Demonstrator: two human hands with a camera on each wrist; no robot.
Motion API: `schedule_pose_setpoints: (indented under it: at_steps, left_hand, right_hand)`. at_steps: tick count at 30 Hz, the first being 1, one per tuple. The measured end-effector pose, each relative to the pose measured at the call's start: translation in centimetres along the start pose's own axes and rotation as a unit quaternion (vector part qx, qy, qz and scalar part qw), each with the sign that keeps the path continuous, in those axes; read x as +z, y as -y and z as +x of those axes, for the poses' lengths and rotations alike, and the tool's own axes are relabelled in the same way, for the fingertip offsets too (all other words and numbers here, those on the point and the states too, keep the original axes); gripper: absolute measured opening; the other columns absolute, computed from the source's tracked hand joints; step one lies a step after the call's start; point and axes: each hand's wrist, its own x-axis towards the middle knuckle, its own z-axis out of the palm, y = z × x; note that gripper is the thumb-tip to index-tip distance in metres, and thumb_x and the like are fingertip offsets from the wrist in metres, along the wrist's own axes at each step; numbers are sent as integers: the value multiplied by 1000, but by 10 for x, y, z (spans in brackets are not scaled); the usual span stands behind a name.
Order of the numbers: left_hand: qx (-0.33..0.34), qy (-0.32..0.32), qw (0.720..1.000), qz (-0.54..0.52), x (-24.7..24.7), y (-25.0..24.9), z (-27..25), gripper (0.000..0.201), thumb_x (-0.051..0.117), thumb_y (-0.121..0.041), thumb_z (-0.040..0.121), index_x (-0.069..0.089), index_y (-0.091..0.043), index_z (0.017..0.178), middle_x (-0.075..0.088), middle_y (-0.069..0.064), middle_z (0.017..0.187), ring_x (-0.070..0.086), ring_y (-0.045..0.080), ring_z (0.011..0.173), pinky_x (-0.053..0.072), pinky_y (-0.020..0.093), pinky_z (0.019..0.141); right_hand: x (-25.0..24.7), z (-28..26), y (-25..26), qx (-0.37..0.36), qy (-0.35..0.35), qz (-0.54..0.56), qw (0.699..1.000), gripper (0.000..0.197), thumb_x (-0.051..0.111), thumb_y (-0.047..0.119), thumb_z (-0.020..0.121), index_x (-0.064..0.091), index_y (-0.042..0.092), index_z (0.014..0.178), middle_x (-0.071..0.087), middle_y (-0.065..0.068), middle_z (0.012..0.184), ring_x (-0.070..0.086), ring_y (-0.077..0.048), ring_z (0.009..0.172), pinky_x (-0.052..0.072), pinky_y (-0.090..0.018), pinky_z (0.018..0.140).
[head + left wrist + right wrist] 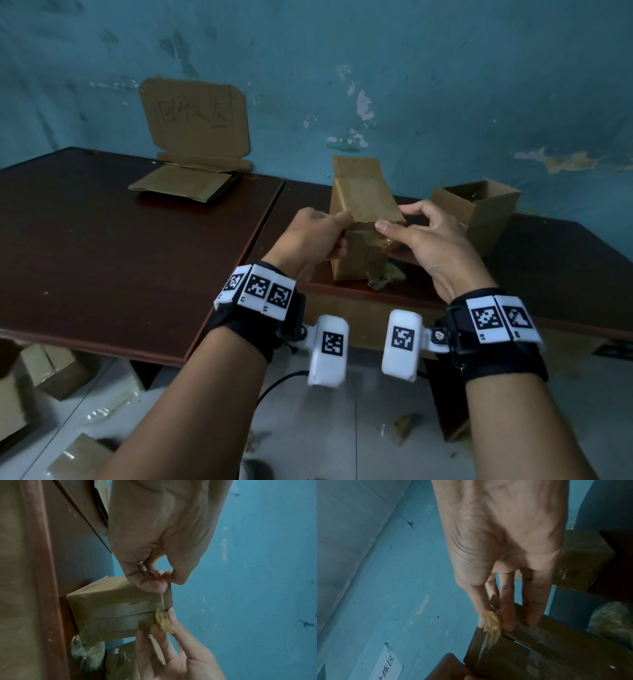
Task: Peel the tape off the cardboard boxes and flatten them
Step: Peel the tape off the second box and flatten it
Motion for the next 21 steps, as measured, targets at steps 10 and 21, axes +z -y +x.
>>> schedule_pose_setpoints:
  at_steps: [10, 21]
  left_hand:
    - [17, 27, 995, -93, 5, 13, 3, 24, 75, -12, 98, 51, -10, 95, 63, 12, 90, 68, 17, 77, 62, 28, 74]
    - [81, -91, 991, -48, 18, 27, 9, 26, 77, -22, 85, 51, -24, 83, 55, 3, 83, 61, 22, 81, 52, 41, 74]
  right_hand:
    - [4, 2, -3, 12, -28, 41, 999, 39, 92, 25, 81, 71, 23, 114, 81, 4, 87, 80, -16, 85, 65, -46, 89]
    - [17, 6, -3, 2, -69, 59, 996, 37, 91, 25, 81, 66, 20, 108, 78, -1, 100, 78, -14, 89, 67, -41, 81]
